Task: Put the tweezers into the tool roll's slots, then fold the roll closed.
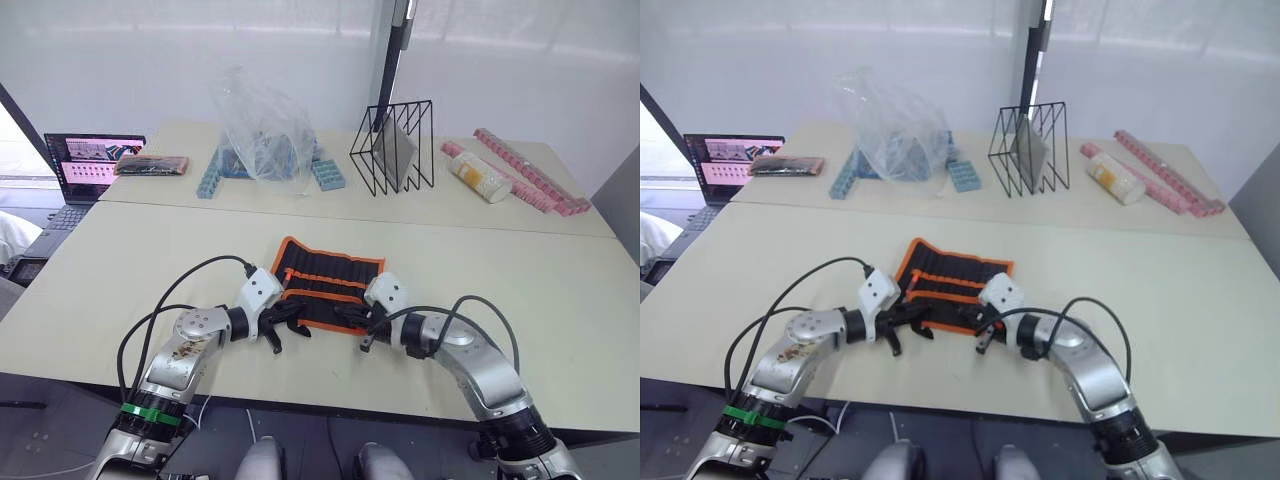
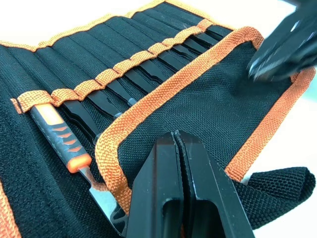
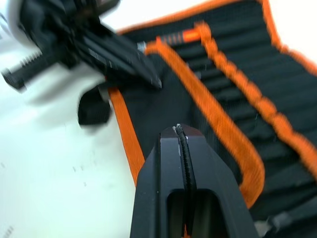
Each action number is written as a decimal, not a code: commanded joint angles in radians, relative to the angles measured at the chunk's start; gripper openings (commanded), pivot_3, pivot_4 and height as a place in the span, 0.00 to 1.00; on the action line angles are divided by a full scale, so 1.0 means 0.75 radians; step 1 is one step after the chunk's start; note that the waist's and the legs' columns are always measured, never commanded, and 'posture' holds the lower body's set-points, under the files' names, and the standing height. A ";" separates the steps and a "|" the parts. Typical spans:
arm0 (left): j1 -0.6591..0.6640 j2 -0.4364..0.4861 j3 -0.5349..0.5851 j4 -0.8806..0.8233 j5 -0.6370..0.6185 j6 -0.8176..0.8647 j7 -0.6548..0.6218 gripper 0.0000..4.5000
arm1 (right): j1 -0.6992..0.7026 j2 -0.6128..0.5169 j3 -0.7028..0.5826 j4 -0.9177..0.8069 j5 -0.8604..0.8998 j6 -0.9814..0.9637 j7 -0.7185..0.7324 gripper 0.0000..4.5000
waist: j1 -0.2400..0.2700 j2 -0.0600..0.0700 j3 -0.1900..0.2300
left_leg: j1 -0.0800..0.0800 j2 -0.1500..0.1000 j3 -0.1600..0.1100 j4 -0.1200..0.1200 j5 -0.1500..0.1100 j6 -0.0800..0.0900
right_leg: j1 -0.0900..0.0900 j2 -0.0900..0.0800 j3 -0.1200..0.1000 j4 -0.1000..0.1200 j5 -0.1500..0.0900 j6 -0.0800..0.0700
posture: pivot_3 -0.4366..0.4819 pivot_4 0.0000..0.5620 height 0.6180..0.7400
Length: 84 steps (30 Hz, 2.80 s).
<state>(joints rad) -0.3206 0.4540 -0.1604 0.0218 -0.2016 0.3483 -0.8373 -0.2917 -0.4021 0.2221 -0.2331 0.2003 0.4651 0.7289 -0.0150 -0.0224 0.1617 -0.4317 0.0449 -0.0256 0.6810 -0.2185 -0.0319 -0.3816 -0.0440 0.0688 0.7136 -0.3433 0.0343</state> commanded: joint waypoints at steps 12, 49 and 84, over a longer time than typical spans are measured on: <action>0.031 0.031 -0.041 -0.037 0.023 0.076 -0.013 0.02 | -0.083 0.187 0.247 0.167 -0.201 -0.003 -0.147 0.00 | 0.000 0.000 0.000 | -0.001 0.000 0.000 -0.002 0.000 0.000 | -0.002 0.000 0.000 -0.001 0.000 0.000 | 0.48 0.27 0.58; -0.019 0.083 -0.001 -0.042 0.016 -0.009 -0.042 0.00 | 0.119 -0.055 -0.368 -0.278 0.295 0.435 -0.139 0.49 | -0.001 0.000 0.001 | 0.009 0.001 -0.001 -0.008 -0.001 0.001 | 0.016 0.001 -0.001 -0.017 0.000 0.000 | 0.48 0.27 0.58; -0.046 0.105 -0.002 -0.023 0.063 -0.044 -0.050 0.00 | -0.141 0.326 -0.909 0.164 0.838 1.223 -0.562 0.08 | -0.015 0.000 0.001 | 0.009 0.002 0.000 -0.013 -0.001 0.001 | 0.013 0.001 0.000 -0.018 0.000 0.000 | 0.48 0.27 0.58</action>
<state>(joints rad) -0.3467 0.5218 -0.1731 0.0138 -0.1604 0.3259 -0.8754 -0.4015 -0.1614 -0.4459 -0.1107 0.8194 1.3895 0.3185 -0.0265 -0.0224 0.1626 -0.4252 0.0461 -0.0253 0.6715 -0.2190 -0.0313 -0.3720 -0.0430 0.0686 0.7000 -0.3435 0.0344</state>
